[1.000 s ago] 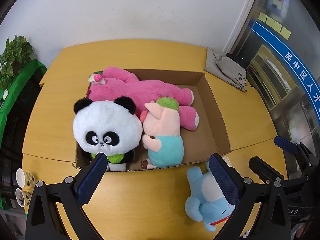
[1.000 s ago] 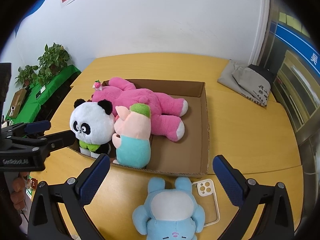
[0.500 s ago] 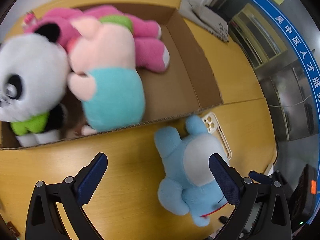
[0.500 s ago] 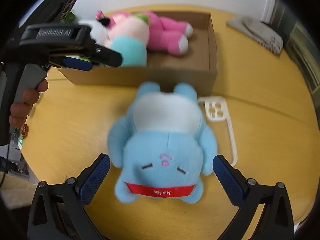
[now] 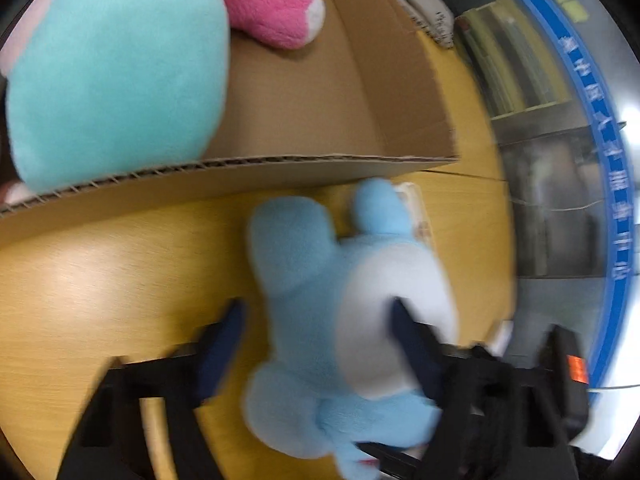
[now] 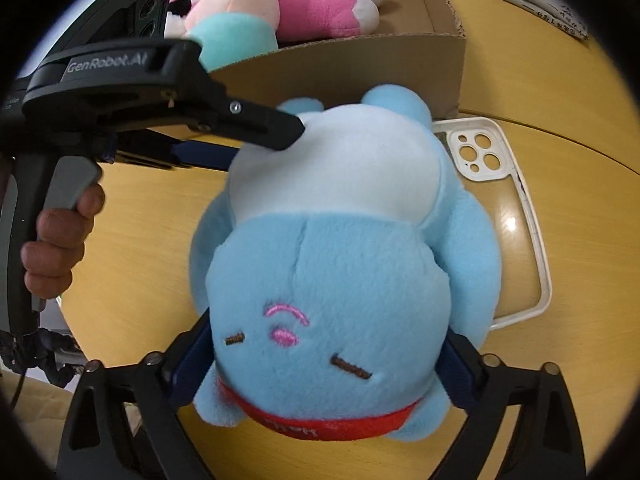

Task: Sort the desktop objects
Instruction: 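Lower both tools onto the light-blue plush and close both grippers, then lift the light-blue plush with both grippers and lower it beside the pig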

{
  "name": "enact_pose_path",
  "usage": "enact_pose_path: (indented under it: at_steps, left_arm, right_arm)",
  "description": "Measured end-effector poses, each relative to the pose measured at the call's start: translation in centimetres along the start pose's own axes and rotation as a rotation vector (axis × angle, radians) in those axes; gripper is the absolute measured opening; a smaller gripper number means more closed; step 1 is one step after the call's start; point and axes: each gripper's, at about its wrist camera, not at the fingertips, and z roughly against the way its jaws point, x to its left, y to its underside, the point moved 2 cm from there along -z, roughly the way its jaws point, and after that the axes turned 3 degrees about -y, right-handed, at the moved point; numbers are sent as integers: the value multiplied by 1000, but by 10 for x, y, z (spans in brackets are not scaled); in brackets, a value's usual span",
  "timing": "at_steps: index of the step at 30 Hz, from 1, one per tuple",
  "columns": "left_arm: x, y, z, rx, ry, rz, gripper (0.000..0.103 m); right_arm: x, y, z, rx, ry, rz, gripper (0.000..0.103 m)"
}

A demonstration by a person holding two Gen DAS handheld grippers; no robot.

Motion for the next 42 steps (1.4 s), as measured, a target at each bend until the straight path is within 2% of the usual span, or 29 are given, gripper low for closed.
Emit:
enact_pose_path:
  at_steps: [2,5,6,8,9,12,14,15,16,17,18,19,23,25,28,30,31,32,33,34,37,39,41,42]
  left_arm:
    - [-9,3,7,-2,5,-30,50]
    - [-23,7,18,-4,13,-76,38]
    - [-27,8,22,-5,16,-91,24]
    - [-36,11,29,-7,21,-122,4]
    - [-42,12,34,-9,24,-140,1]
    - [-66,17,51,-22,44,-214,1]
    - [-59,18,56,-30,16,-191,3]
    - [-55,18,59,-34,3,-179,13]
    - [-51,19,61,-38,-11,-167,34]
    - [-47,19,64,-42,-24,-155,46]
    - [-43,20,67,-46,-38,-144,67]
    - [-37,21,69,-48,-51,-129,73]
    - [2,46,62,13,-92,-60,73]
    - [12,56,53,48,-81,-36,73]
    - [17,63,37,95,-43,-21,72]
    - [17,66,25,129,-42,-28,70]
    - [18,68,18,150,-45,-32,63]
    - [18,71,11,176,-53,-40,59]
    - [18,73,5,201,-58,-50,52]
    - [18,75,1,218,-57,-53,50]
    - [18,80,-9,253,-46,-57,35]
    - [16,80,-8,246,-53,-69,33]
    - [14,79,-5,231,-72,-86,31]
    - [14,78,-2,223,-79,-90,30]
  right_arm:
    - [0,1,5,-12,-15,10,83]
    - [1,5,17,-34,-38,12,80]
    - [2,6,23,-49,-48,9,79]
    - [3,8,39,-93,-73,-3,78]
    - [6,6,48,-115,-81,2,78]
    - [22,-4,68,-163,-83,55,77]
    - [26,-11,63,-119,-51,64,78]
    - [21,-12,56,-82,-34,48,78]
    - [15,-11,51,-54,-36,24,80]
    - [9,-8,48,-32,-56,-10,84]
    - [5,-3,47,-9,-80,-44,85]
    - [2,4,48,10,-94,-62,85]
    - [-2,13,66,35,-98,-62,86]
    - [-10,12,85,16,-88,-75,87]
    - [-36,4,100,-13,-7,-90,88]
    - [-56,-3,93,9,85,-61,87]
    - [-64,-5,81,45,133,-30,83]
    - [-70,-5,66,90,170,8,71]
    - [-73,-5,53,128,192,46,63]
    - [-72,-5,41,154,200,82,52]
    - [-67,-5,18,190,176,111,47]
    - [-67,-7,12,189,153,100,45]
    - [-64,-8,13,184,114,95,35]
    - [-62,-8,14,183,92,93,34]
